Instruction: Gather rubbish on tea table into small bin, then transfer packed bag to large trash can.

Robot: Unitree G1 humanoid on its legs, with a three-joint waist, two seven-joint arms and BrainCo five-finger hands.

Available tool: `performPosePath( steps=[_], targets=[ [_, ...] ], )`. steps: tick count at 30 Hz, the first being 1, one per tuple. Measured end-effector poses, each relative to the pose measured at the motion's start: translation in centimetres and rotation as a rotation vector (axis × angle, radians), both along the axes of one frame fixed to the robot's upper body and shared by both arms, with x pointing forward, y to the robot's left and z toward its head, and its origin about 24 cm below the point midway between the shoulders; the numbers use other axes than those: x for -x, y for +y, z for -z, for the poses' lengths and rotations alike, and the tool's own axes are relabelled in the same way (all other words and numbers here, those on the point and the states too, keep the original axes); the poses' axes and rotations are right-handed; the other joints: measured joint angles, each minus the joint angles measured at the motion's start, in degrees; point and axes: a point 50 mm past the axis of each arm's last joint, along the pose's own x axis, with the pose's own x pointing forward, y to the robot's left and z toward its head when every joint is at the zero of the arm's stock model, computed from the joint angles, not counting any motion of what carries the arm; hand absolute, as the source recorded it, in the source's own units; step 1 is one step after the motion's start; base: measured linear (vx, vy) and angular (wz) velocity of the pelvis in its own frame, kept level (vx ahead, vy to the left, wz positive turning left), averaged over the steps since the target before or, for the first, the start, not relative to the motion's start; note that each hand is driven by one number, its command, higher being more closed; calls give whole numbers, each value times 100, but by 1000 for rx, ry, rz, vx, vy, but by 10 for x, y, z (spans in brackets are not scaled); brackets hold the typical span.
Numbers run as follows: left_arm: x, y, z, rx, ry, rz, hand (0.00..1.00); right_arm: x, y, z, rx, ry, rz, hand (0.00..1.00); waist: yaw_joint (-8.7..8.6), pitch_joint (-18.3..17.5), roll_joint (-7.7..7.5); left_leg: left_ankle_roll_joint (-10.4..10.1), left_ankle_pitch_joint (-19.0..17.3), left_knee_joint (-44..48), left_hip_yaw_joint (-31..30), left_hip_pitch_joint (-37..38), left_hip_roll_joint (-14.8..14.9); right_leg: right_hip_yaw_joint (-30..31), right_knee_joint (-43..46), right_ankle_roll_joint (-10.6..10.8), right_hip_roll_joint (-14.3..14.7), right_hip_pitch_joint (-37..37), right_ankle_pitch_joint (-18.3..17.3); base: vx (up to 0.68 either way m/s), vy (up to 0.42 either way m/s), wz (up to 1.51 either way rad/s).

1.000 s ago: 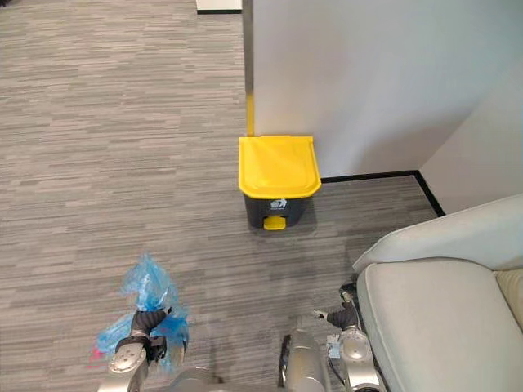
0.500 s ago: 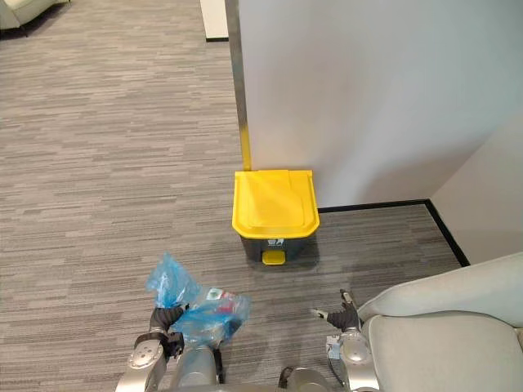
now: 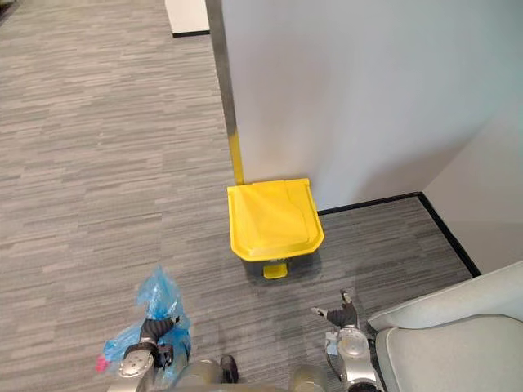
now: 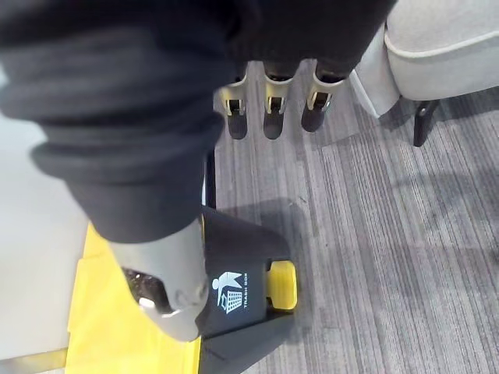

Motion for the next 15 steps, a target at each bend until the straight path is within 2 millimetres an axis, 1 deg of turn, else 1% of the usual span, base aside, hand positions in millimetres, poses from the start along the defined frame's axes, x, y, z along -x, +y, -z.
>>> performPosePath(
  steps=[1, 2, 3, 4, 5, 6, 7, 8, 9, 11, 13, 15],
  targets=[
    [0, 0, 0, -2, 0, 0, 100, 0, 1, 0, 0, 3, -4, 0, -12, -11, -15, -9, 0, 5, -18, 9, 0, -25, -12, -60, 6, -90, -131, 185, -60, 24],
    [-1, 2, -1, -7, -3, 1, 100, -1, 2, 0, 3, 2, -18, 0, -95, -34, -58, -22, 5, 12, -67, 32, 43, -85, -143, -248, 71, -277, -293, 175, -120, 39],
    [-4, 3, -1, -10, -5, 2, 100, -1, 2, 0, 7, 4, -21, 0, -115, -32, -54, -55, 20, 7, -157, 98, 92, -102, -674, -351, 269, -437, -306, 183, -137, 47],
    [-4, 4, -1, -12, -2, 2, 100, -1, 2, 0, 7, 6, -21, 0, -138, -49, -84, -106, 6, 27, -220, 103, 83, -92, -1087, -421, 335, -439, -192, 198, -144, 55],
    [-4, 7, 0, -20, 4, -7, 100, 2, 0, 2, 9, 20, -19, 0, -188, -98, -224, -252, -65, 88, -395, 121, -58, -59, -1768, -586, 362, -374, 376, 172, -109, 43],
    [-3, 3, 3, -6, 19, -9, 100, 3, -5, 3, 21, 33, -15, 0, -214, -100, -102, -296, -93, 87, -519, 150, 18, -137, -1776, -616, 426, -277, 396, 213, -114, 32],
    [-2, -4, 6, 18, 25, -14, 100, 4, -11, 3, 36, 43, -11, 0, -197, -154, 70, -341, -68, 35, -548, 152, 150, -174, -2023, -668, 510, -163, 432, 205, -87, 5],
    [-3, -8, 6, 31, 23, -16, 100, 4, -14, 3, 42, 45, -9, 0, -184, -175, 182, -369, -54, -26, -559, 159, 233, -227, -2181, -717, 593, -97, 485, 204, -116, 9],
    [-3, -12, 7, 42, 20, -17, 100, 6, -15, 4, 43, 54, -5, 0, -207, -202, 268, -412, -24, -157, -672, 177, 298, -316, -2380, -755, 680, -5, 542, 144, -102, 11],
    [-6, -13, 6, 47, 13, -13, 100, 11, -16, 8, 36, 74, 13, 0, -211, -218, 294, -530, 53, -381, -831, 292, 383, -407, -2569, -804, 790, 133, 586, 97, -111, 14],
    [-7, -14, 6, 50, 11, -8, 100, 16, -21, 9, 40, 88, 28, 0, -221, -221, 297, -561, 74, -526, -904, 384, 431, -460, -2700, -822, 851, 283, 600, 48, -73, 11],
    [-7, -15, 10, 55, 34, -4, 100, 21, -26, 12, 42, 107, 48, 0, -226, -224, 298, -566, 161, -603, -1010, 411, 422, -511, -2997, -801, 856, 451, 751, 5, 1, 12]
  ],
)
